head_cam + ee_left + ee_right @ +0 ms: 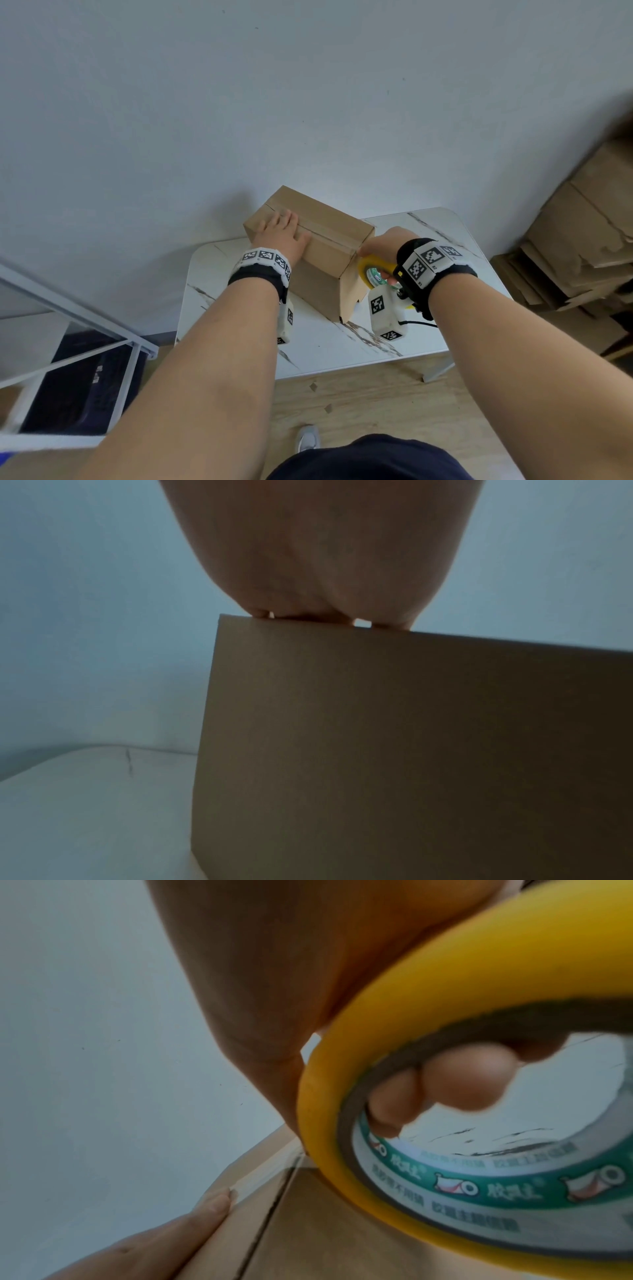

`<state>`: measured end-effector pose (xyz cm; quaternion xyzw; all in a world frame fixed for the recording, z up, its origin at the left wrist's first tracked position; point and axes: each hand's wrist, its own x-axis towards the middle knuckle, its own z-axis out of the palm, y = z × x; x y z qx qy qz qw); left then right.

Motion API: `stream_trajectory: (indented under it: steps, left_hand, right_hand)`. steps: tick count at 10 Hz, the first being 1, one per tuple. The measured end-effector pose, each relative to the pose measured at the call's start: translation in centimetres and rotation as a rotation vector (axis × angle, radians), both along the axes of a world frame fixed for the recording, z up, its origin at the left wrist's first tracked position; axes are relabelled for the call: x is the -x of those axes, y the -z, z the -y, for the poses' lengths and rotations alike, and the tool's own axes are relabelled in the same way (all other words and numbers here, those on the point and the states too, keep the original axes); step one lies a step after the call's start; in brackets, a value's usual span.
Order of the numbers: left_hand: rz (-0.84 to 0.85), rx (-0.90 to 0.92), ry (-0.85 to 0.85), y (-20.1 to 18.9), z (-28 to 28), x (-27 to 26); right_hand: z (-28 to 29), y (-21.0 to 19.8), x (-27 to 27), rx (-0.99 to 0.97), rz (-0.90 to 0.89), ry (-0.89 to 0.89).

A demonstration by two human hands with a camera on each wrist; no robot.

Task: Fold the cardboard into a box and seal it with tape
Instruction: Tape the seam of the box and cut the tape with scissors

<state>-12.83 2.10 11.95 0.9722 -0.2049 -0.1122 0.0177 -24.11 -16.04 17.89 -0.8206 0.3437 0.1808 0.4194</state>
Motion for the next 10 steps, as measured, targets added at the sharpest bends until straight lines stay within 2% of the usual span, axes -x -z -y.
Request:
stream_trajectory:
  steps: [1, 2, 3, 4, 5, 6, 8, 10]
  left_hand:
    - [0.014, 0.038, 0.016, -0.9, 0.6, 0.4]
    - [0.099, 0.176, 0.056, -1.0, 1.2, 2.3]
    - [0.182, 0.260, 0.030, 0.2, 1.3, 4.2]
    - [0.182, 0.224, 0.064, 1.0, 1.1, 3.9]
    - [0.191, 0.287, 0.068, 0.3, 1.1, 3.9]
    - [0.292, 0.368, 0.038, -0.8, 1.8, 5.1]
    - [0.330, 0.240, 0.006, -0.2, 2.7, 5.4]
    - [0.313, 0.406, -0.004, -0.6, 2.7, 5.1]
  right_hand:
    - [0.0, 0.2, 0.1, 0.015, -0.008, -0.017]
    - [-0.2, -0.1, 0.2, 0.055, -0.037, -0.033]
    - [0.5, 0.8, -0.2, 0.005, 0.007, -0.006]
    - [0.8, 1.2, -0.3, -0.011, 0.025, 0.005]
    - [0.8, 1.4, -0.4, 0.008, 0.004, -0.019]
    - [0.6, 1.4, -0.5, 0.040, -0.028, -0.036]
    - [0.6, 1.7, -0.5, 0.004, -0.046, -0.020]
    - [0.4, 2.8, -1.1, 0.038, 0.070, -0.011]
